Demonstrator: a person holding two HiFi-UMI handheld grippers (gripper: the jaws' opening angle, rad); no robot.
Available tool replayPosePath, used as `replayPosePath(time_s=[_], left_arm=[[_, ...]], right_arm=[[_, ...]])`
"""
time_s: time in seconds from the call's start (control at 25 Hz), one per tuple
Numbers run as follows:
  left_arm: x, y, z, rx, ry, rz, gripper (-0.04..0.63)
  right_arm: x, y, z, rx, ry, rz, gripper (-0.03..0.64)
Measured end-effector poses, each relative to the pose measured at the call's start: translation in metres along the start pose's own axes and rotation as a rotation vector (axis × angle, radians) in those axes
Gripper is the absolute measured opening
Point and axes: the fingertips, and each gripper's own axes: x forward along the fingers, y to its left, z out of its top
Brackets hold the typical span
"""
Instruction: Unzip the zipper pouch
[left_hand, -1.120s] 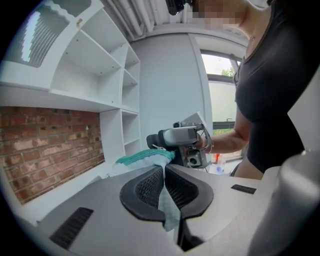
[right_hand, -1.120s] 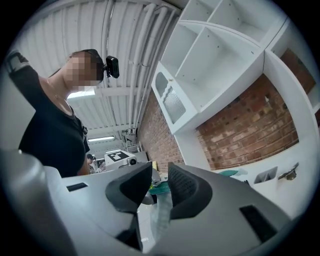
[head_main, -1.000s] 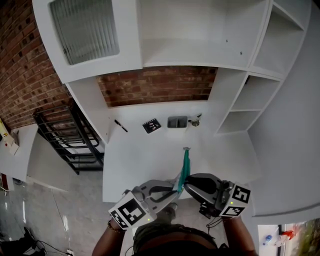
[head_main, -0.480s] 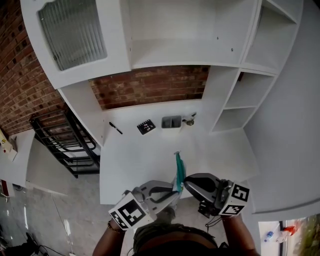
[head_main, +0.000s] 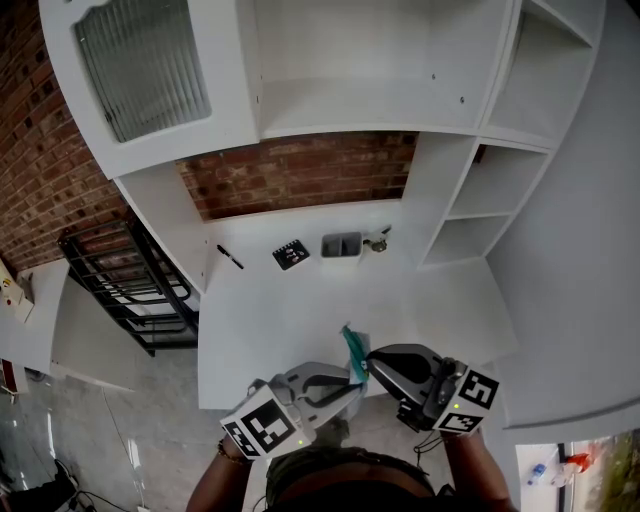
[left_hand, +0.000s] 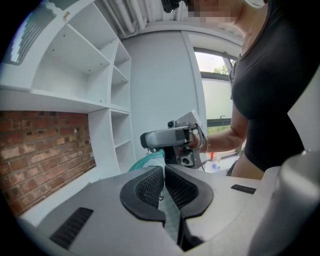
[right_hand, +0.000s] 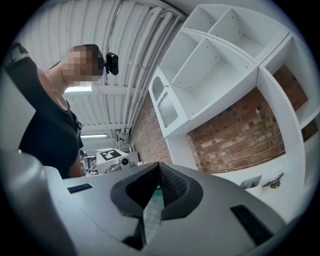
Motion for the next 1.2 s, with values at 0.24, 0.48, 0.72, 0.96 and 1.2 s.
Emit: replayPosePath(time_s=[0.24,0.48,0.72,0.96,1.2], left_arm=[[0.003,-0.007,-0.002,0.024,0.017,-0.042,0.009],[0.003,-0.008,-0.005,0.027,0.023,-0.048,0.009],[-0.004,-0.004,-0.004,0.015,-0.005,-0.008,0.009],[-0.007,-0.001,-0.005,0.013,-0.012,0.010,0.009],[-0.013,0.001,-0.003,0.018,-0.014,0.027,0.009]], right_arm=[[-0.003,-0.017,-0.002,-0.021,0.021,-0.077,0.000],[-0.006,-0.028,-0.005,-0.034,0.034,-0.121,0.002],[-0.014,-0.036,-0.002,-0.067,0.045,-0.169,0.002],[-0.028,-0.050,0.004,-0.088,0.039,-0.232,0.002],[-0.038,-0.054,0.012,-0.078,0.016,-0.264,0.002]])
